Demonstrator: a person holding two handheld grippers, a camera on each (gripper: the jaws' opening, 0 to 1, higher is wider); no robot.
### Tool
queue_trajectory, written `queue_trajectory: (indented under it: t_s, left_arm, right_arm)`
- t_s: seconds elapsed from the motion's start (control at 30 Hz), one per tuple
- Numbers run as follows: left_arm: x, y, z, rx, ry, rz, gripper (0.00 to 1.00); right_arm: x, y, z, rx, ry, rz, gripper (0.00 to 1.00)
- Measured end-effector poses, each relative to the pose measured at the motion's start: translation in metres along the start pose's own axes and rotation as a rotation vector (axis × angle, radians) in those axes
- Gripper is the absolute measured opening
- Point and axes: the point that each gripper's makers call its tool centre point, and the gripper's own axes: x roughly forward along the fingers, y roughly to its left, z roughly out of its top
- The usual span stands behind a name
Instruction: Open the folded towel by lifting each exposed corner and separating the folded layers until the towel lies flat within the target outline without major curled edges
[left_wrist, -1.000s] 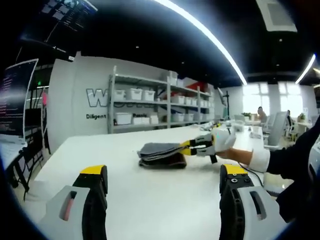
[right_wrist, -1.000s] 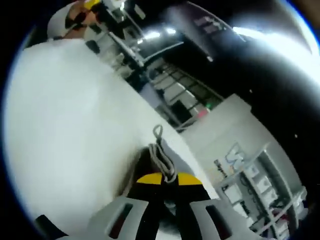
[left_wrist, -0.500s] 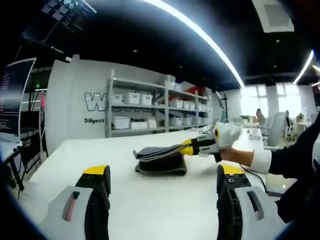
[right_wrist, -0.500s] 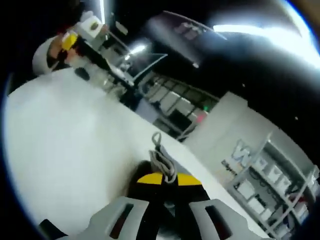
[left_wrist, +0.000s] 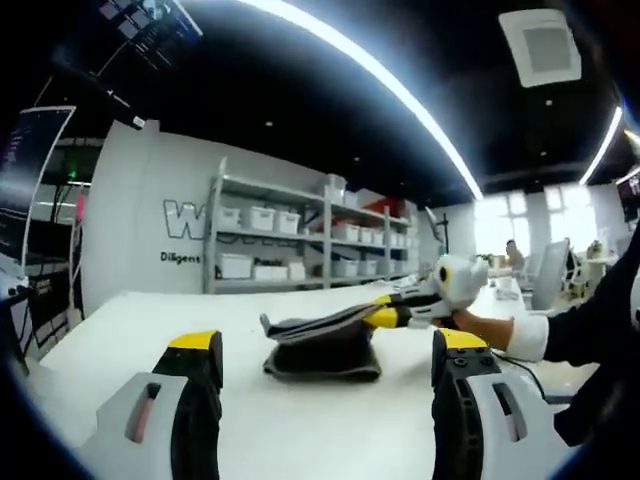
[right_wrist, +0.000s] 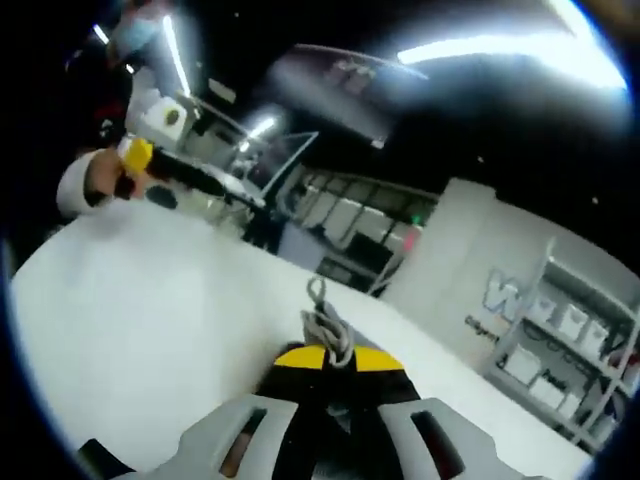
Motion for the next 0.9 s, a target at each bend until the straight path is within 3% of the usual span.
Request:
queue_trajectory:
  t_s: [0.1,0.3,0.5,0.77,0.83,0.9]
  left_arm:
    - [0.009,0.004,-0.008,-0.013,0.037,-0.01,0.85]
    - [0.02,0.012,-0.005,-0.033,0.032,-0.031,0.83]
    - [0.036,0.017,-0.001,0.052,0.045,-0.046,0.83]
    - [0.056,0.014,0.0,0.155,0.048,-0.121,0.82]
    - [0.06,0.02,0.005,0.135,0.029,-0.132,0.81]
    - [0.063,0.021,0.011,0.025,0.006,-0.138,0.8]
  right_arm:
    - [0.0,0.0,0.003,0.0,-0.006,-0.001,0.01]
    - [-0.001,0.0,0.01,0.038,-0.019,0.004,0.01]
    - [-0.002,0.004,0.018,0.079,-0.04,0.018,0.01]
    - [-0.008,0.005,0.03,0.136,-0.092,0.04,0.01]
    - [-0.008,0.005,0.031,0.146,-0.1,0.042,0.01]
    - [-0.008,0.005,0.031,0.163,-0.107,0.043,0.01]
